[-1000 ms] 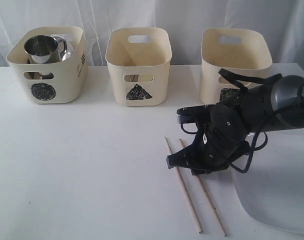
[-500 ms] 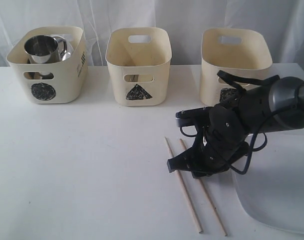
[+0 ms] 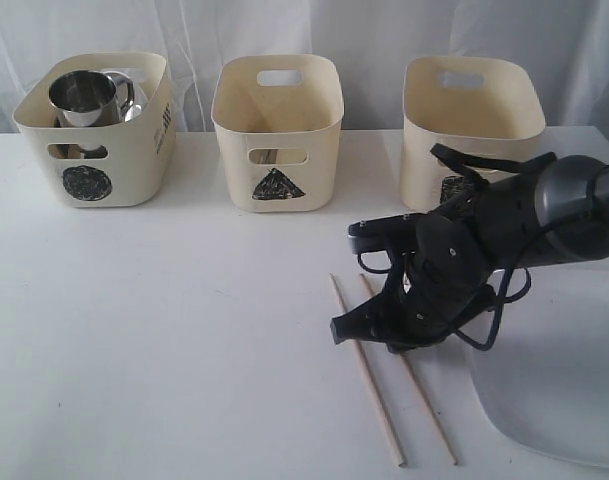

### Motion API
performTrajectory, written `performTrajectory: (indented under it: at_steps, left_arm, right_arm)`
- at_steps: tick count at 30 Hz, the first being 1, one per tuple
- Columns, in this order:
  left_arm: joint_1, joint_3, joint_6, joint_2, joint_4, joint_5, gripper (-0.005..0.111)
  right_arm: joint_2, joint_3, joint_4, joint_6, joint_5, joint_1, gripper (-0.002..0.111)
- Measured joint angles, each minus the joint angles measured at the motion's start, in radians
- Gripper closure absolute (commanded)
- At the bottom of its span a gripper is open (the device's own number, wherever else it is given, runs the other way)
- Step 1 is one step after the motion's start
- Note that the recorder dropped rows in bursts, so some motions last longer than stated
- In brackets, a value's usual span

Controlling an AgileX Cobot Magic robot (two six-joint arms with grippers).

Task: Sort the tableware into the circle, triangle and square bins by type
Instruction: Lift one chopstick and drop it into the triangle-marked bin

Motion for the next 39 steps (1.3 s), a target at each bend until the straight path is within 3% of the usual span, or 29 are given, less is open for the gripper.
performTrajectory:
  at_steps: [9,20,25,39]
  left_arm:
    - [0.0,0.0,0.0,0.0,0.0,0.0,0.107]
    - [0.0,0.0,0.0,0.0,0.0,0.0,0.107]
    - [0.0,0.0,0.0,0.0,0.0,0.0,0.107]
    - [0.0,0.0,0.0,0.0,0.0,0.0,0.107]
  right_arm:
    - [-0.148,0.0,0.072,0.109,-0.251,-0.008,0.108]
    - [-0.182,-0.197,0.164,0.141,-0.425,-0.149,0.108]
    - [-0.114,-0.327,0.178,0.203,-0.524,-0.196,0.108]
    - [0.18,-0.723,0.179,0.242,-0.53,-0.204,0.108]
